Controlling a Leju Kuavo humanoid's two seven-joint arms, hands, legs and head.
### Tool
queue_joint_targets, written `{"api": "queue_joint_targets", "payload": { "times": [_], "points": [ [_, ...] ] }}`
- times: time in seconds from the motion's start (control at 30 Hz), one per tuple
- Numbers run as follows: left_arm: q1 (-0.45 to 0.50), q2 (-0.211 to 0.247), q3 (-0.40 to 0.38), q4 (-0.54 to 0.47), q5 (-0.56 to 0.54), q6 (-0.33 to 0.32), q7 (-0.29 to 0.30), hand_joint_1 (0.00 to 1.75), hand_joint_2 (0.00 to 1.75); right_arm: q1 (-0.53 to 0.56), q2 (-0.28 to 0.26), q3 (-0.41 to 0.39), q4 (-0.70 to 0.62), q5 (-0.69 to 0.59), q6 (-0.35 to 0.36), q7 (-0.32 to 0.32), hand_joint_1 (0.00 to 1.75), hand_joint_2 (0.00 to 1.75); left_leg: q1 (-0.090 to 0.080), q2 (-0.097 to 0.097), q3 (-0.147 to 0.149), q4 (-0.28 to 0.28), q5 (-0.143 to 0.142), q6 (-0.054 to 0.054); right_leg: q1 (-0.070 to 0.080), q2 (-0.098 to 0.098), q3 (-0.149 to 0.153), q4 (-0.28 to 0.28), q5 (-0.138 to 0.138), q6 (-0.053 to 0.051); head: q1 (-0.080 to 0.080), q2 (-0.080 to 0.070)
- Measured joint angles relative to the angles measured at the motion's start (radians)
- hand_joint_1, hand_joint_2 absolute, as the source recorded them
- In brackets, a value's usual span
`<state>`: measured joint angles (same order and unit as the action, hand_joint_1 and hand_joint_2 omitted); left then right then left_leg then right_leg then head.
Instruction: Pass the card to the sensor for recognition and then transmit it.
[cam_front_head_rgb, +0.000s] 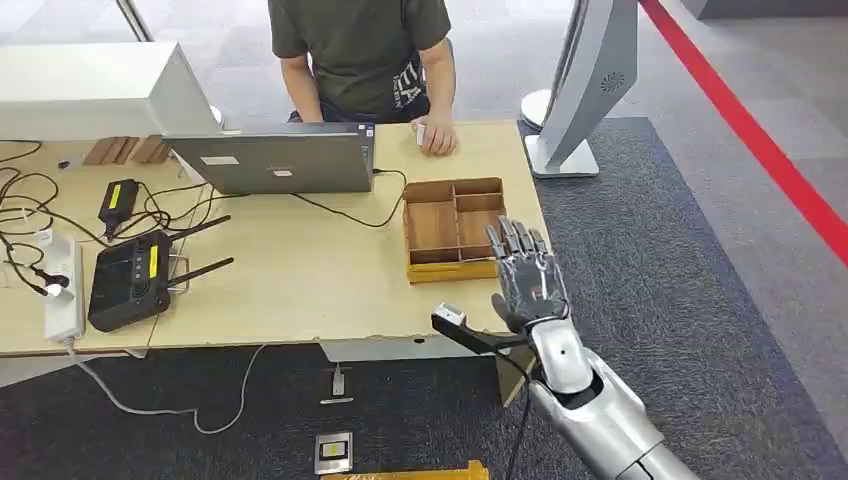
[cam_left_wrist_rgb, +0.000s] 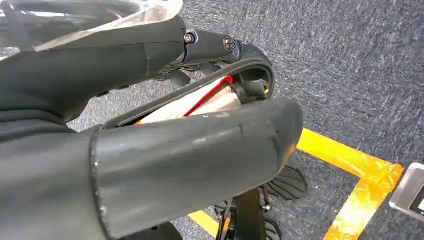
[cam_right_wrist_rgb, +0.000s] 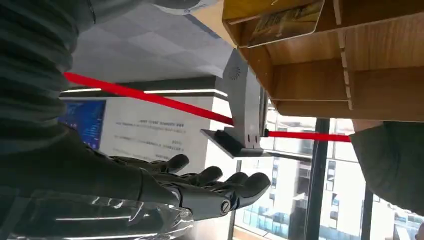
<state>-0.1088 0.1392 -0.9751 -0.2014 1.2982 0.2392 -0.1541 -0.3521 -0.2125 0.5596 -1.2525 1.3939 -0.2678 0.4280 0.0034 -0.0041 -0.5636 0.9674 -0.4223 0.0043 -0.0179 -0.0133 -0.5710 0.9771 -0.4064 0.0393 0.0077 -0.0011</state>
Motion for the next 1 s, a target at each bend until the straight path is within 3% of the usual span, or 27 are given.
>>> {"api": "queue_joint_targets", "payload": {
  "times": [1.0],
  "points": [
    [0.000, 0.000, -0.001, 0.000, -0.015, -0.022, -0.002, 0.00, 0.00, -0.162, 0.095, 0.027, 0.317, -0.091, -0.011, -0.031, 0.00, 1.75, 0.000, 0.000, 0.000, 0.000, 0.000, 0.000, 0.000, 0.000, 0.000, 0.000, 0.000, 0.000, 0.000, 0.000]
  ]
}}
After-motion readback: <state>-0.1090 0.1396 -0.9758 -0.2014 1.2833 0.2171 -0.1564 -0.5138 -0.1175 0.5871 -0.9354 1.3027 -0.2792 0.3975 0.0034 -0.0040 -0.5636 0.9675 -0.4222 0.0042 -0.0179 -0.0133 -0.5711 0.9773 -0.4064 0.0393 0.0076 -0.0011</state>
